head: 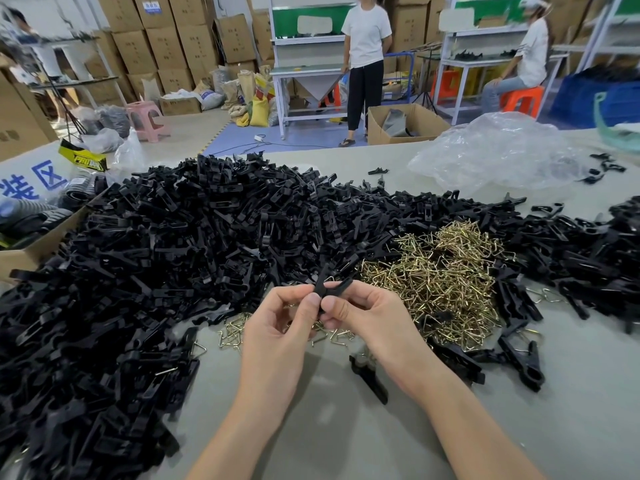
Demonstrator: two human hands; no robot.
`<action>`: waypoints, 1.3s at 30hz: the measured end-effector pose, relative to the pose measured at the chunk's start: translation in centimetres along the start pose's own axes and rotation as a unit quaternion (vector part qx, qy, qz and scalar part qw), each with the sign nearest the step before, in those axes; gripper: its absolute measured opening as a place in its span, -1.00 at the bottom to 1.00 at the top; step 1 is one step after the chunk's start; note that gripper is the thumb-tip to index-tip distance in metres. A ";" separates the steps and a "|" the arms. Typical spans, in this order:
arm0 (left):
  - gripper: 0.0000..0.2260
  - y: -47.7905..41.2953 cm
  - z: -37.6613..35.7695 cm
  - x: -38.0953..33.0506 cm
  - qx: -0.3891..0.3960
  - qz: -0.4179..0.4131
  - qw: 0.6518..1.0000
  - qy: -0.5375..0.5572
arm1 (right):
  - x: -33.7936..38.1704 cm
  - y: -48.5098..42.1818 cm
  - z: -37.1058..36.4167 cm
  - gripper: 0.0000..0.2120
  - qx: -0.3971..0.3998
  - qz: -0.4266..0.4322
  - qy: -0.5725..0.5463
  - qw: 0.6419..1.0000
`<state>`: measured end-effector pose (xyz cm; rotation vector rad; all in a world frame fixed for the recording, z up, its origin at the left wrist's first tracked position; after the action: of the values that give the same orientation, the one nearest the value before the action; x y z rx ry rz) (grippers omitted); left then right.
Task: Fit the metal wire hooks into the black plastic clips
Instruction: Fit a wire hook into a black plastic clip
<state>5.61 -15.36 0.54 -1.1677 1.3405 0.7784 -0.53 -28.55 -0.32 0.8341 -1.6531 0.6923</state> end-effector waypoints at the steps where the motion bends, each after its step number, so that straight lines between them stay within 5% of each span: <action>1: -0.95 0.0 0.0 0.0 0.003 0.001 1.000 0.000 | 0.0 0.0 0.0 -0.73 0.000 0.000 -0.001 1.000; 16: -0.78 0.4 -0.4 -0.7 0.019 -0.166 0.960 -0.225 | 0.1 -0.1 0.1 -0.81 -0.002 -0.028 -0.049 0.998; 26: -0.73 0.2 -0.2 -0.4 0.018 -0.079 0.989 -0.120 | 0.2 0.1 0.0 -0.73 0.013 0.009 -0.021 1.000; 29: -0.79 -0.3 0.5 -0.3 0.046 -0.147 0.955 -0.254 | 0.5 0.0 0.5 -0.69 -0.031 0.009 -0.053 0.998; 34: -0.73 -0.9 1.3 0.9 0.142 -0.240 0.812 -0.513 | 0.8 -0.3 1.4 -0.70 -0.091 0.012 -0.080 0.992; 39: -0.76 -0.7 0.7 1.2 0.149 -0.231 0.793 -0.544 | 0.6 -0.6 1.6 -0.82 -0.113 0.018 -0.016 0.993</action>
<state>6.63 -15.09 -0.57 -0.5401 0.1631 0.6541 -1.06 -30.30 -0.05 0.6567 -1.7414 0.5077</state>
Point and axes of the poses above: each hand's wrist, its own y-axis away from the middle knuckle, its own z-axis out of the back of the hand, x = y × z, the point moved 4 cm from there along -y, towards the middle knuckle, and after that the axes turned 10 degrees about -x, right-handed, at the moved point
